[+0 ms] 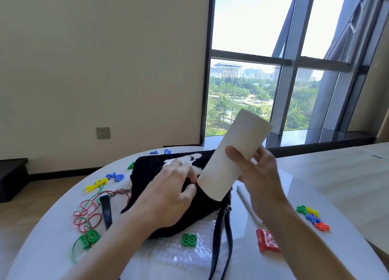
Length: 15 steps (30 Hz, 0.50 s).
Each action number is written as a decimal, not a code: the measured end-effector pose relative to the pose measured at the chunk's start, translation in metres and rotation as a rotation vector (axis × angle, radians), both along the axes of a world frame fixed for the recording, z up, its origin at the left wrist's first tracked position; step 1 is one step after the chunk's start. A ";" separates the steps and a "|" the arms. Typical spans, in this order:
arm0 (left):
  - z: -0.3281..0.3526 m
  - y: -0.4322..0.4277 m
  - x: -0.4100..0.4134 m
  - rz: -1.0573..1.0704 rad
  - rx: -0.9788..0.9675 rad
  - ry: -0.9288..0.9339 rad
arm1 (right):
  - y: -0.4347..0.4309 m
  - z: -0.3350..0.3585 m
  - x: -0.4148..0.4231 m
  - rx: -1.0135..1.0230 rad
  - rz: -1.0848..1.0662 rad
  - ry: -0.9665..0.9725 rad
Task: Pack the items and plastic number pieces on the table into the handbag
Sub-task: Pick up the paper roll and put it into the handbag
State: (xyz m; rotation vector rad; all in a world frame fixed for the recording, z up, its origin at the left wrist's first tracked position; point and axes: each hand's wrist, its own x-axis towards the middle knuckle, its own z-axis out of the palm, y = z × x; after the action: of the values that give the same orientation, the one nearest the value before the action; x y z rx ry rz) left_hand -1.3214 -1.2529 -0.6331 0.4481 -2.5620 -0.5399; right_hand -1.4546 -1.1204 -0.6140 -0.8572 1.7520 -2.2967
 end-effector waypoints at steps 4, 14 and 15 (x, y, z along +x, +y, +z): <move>-0.020 -0.017 0.009 0.106 -0.215 -0.334 | 0.007 0.004 -0.010 -0.002 -0.052 0.113; -0.050 -0.046 0.010 0.244 -0.406 -0.057 | 0.012 0.003 -0.007 -0.058 -0.041 0.271; -0.048 -0.050 0.012 0.210 -0.393 -0.031 | 0.013 0.004 -0.007 -0.064 -0.037 0.288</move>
State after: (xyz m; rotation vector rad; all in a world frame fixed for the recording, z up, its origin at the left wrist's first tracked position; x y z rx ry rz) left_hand -1.3095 -1.3033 -0.6811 0.5748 -2.5252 0.0471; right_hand -1.4611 -1.1074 -0.6101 -1.2313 1.8213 -2.3626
